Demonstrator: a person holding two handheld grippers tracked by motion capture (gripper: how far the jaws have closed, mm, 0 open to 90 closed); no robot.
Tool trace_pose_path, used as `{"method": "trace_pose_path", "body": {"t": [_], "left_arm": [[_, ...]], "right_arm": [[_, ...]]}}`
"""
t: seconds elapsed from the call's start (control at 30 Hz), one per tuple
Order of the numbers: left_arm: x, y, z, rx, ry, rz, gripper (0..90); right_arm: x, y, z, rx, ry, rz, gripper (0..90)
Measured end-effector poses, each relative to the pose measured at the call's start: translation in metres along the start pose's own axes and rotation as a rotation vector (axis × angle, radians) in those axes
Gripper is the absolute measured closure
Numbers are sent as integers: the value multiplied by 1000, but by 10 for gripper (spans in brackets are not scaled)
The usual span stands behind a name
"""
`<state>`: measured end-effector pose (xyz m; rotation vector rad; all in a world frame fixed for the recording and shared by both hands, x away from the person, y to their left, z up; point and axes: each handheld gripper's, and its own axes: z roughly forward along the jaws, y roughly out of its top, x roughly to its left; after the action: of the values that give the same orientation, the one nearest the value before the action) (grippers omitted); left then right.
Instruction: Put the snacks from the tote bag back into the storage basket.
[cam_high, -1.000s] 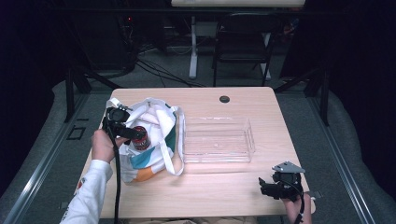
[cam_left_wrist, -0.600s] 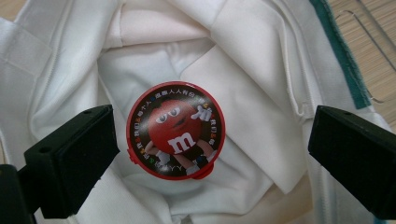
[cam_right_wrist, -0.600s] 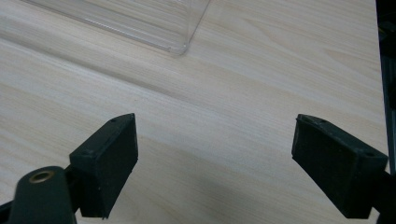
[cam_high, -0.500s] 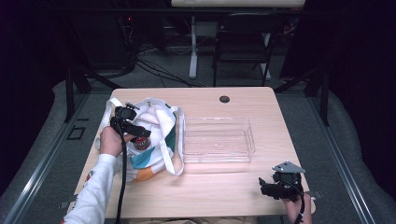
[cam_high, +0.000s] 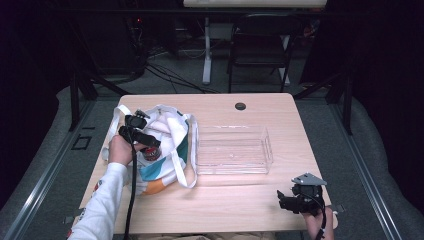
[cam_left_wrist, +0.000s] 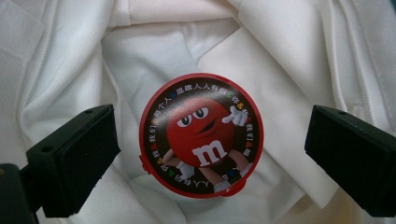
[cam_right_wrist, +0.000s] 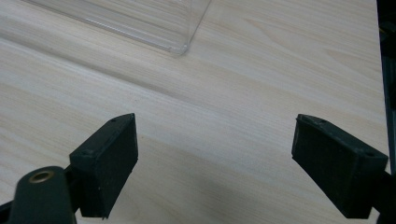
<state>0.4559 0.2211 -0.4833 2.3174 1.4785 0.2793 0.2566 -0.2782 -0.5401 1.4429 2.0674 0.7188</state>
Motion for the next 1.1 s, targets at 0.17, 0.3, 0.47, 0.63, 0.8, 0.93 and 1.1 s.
{"method": "trace_pose_path", "body": {"t": [0.17,0.3,0.47,0.63,0.8,0.93,1.1], "left_arm": [[0,1,5,14,6,0,30],[1,1,8,27,9,5,30],[0,1,10,36,14,3,34],[1,1,14,40,30,2,55],[1,1,14,48,32,10,106],[0,0,16,49,30,6,120],[1,0,18,60,31,11,142]], "right_arm": [[0,0,0,0,-1,0,140],[0,0,0,-1,0,0,140],[0,0,0,-1,1,0,140],[0,0,0,-2,-1,0,140],[0,0,0,-3,0,-1,140],[0,0,0,-1,3,-3,140],[0,0,0,-6,2,1,140]]}}
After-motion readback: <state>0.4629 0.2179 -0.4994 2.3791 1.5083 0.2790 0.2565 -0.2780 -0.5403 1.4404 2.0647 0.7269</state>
